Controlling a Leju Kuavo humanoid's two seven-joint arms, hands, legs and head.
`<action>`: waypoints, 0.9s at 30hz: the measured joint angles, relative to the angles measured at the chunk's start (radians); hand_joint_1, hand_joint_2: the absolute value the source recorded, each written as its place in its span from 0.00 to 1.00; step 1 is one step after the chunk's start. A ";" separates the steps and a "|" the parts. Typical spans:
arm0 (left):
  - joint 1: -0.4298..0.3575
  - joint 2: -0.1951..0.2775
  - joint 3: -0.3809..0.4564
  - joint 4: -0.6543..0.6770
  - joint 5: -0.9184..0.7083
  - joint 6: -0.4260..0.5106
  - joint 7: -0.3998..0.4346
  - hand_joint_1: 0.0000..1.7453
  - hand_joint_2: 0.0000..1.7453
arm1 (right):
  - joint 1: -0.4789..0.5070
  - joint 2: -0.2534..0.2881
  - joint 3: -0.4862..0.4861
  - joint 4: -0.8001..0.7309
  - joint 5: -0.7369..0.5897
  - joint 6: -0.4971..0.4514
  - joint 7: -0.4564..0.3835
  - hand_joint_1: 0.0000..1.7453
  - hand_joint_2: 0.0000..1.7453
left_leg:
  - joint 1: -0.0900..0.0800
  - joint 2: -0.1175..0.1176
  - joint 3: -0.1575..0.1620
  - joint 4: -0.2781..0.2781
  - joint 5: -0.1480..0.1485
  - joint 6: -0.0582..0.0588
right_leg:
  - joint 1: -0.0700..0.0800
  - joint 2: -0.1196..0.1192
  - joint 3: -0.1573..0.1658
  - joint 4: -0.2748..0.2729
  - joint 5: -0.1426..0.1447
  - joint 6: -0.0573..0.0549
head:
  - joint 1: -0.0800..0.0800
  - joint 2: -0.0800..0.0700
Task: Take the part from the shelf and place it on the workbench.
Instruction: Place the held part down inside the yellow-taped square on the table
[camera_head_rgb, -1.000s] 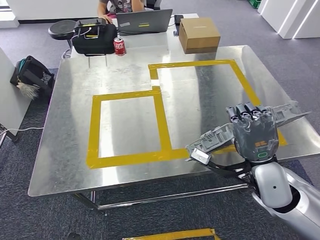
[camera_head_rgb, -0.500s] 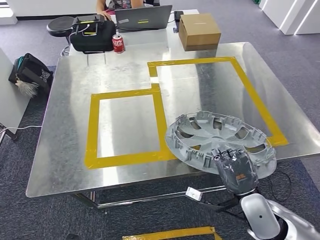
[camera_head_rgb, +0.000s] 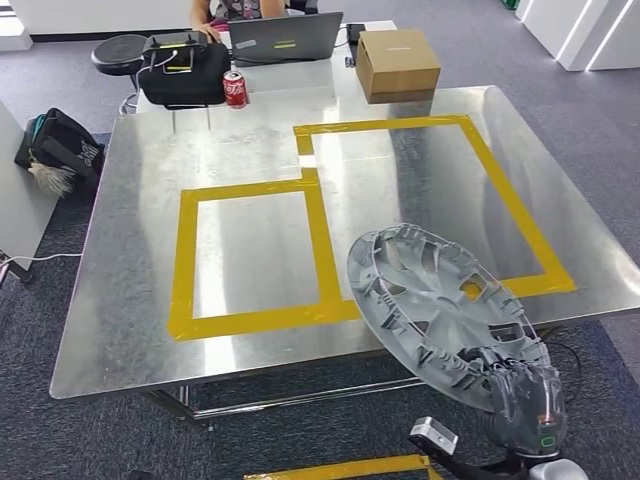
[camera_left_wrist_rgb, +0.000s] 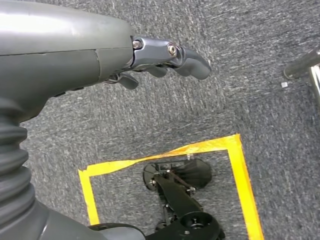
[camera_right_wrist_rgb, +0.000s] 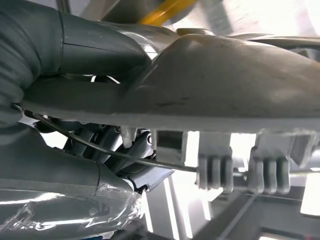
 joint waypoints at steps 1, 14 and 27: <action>0.000 0.000 0.002 0.000 0.001 -0.002 -0.003 0.00 1.00 | 0.019 0.007 -0.023 -0.007 -0.012 -0.007 -0.013 1.00 1.00 | 0.000 0.000 0.001 0.000 0.000 0.000 | 0.000 0.000 0.001 0.000 0.000 0.000 | 0.000 0.000; -0.001 0.005 0.013 0.000 0.006 -0.009 -0.021 0.00 1.00 | 0.133 0.088 -0.166 -0.050 -0.016 -0.011 -0.101 1.00 1.00 | -0.009 0.005 0.010 -0.016 0.002 0.028 | -0.011 0.000 0.008 0.005 -0.008 0.022 | 0.001 0.000; -0.001 0.007 0.023 0.000 0.016 -0.013 -0.024 0.00 1.00 | 0.179 0.123 -0.229 -0.072 -0.013 0.006 -0.142 1.00 1.00 | -0.010 0.012 0.046 -0.025 -0.020 -0.002 | 0.001 -0.008 0.023 0.007 -0.022 -0.011 | 0.004 0.000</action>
